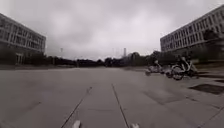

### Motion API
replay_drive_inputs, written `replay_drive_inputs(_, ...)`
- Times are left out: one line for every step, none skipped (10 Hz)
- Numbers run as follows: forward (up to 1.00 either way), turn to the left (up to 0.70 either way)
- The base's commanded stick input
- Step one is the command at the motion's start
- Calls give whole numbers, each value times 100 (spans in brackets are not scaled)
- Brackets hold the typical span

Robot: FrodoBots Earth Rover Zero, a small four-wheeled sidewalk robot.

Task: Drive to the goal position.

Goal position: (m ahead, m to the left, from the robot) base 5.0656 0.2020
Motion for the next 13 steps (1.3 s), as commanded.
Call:
replay_drive_inputs(70, 0)
replay_drive_inputs(70, 0)
replay_drive_inputs(70, 0)
replay_drive_inputs(70, 0)
replay_drive_inputs(70, 0)
replay_drive_inputs(70, 0)
replay_drive_inputs(70, 0)
replay_drive_inputs(70, 0)
replay_drive_inputs(70, 0)
replay_drive_inputs(70, 0)
replay_drive_inputs(70, 0)
replay_drive_inputs(70, 0)
replay_drive_inputs(70, 0)
